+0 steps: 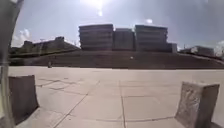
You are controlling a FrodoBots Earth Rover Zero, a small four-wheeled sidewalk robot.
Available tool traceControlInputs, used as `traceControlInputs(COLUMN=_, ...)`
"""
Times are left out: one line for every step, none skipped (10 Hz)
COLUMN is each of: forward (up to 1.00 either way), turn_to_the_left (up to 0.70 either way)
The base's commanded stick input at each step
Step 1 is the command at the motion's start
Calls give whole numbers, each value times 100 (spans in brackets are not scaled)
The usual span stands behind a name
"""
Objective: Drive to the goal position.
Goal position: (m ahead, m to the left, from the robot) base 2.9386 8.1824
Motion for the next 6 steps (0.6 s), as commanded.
traceControlInputs(forward=85, turn_to_the_left=2)
traceControlInputs(forward=85, turn_to_the_left=3)
traceControlInputs(forward=85, turn_to_the_left=6)
traceControlInputs(forward=85, turn_to_the_left=24)
traceControlInputs(forward=85, turn_to_the_left=34)
traceControlInputs(forward=85, turn_to_the_left=34)
